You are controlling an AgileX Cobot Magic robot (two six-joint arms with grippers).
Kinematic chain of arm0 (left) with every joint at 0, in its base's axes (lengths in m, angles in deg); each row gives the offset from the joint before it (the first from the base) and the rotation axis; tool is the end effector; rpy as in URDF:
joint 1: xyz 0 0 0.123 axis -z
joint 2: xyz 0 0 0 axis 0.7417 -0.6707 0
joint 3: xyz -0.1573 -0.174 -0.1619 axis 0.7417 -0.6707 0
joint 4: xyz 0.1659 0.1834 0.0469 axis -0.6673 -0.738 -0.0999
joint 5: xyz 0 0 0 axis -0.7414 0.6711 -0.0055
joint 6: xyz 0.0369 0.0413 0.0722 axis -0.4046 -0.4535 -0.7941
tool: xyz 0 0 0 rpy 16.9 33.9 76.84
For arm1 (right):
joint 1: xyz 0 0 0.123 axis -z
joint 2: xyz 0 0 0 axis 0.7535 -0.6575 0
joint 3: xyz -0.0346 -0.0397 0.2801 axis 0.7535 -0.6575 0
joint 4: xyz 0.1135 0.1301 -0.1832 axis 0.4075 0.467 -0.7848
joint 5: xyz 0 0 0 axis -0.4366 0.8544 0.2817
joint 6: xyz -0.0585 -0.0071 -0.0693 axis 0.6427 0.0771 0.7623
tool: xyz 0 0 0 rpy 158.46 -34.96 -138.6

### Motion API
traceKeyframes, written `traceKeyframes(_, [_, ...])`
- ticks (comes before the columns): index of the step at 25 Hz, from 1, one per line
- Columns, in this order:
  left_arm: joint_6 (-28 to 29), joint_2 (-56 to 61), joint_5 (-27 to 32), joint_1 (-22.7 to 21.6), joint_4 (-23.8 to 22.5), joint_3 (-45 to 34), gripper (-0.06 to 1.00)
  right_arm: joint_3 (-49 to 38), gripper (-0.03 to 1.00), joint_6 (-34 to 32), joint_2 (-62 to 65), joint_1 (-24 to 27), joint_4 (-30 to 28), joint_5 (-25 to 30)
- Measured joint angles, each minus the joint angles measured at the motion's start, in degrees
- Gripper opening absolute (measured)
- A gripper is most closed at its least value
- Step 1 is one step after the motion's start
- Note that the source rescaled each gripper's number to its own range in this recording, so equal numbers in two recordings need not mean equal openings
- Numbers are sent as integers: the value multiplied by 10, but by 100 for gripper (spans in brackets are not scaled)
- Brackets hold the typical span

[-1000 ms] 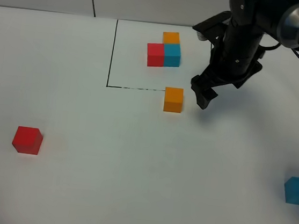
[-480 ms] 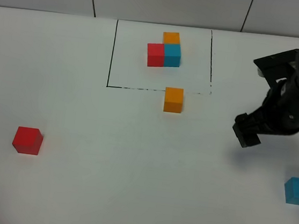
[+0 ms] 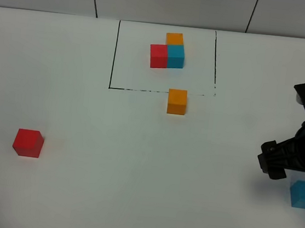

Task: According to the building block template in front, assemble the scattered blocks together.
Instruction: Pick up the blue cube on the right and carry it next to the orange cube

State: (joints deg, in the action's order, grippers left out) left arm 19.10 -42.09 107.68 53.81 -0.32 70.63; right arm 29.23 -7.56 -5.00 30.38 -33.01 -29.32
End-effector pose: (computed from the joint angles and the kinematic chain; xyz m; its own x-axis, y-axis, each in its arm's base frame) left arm -0.0064 0.0006 0.2786 -0.4346 0.1295 -0.8913 0.1402 0.9873 0.0751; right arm 0.2247 0.0683 0.2249 -0.9003 -0.2777 -0.3350 -0.2739 0.9599 -0.0597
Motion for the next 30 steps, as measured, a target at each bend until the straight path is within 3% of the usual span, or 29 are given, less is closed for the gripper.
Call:
traceKeyframes(16, [0, 0, 0, 0, 0, 0, 70, -66, 76, -97, 36, 9, -27, -3])
traceKeyframes(25, [0, 0, 0, 0, 0, 0, 70, -98, 76, -89, 32, 82, -5, -31])
traceKeyframes(30, [0, 0, 0, 0, 0, 0, 70, -102, 76, -48, -10, 106, 31, -71])
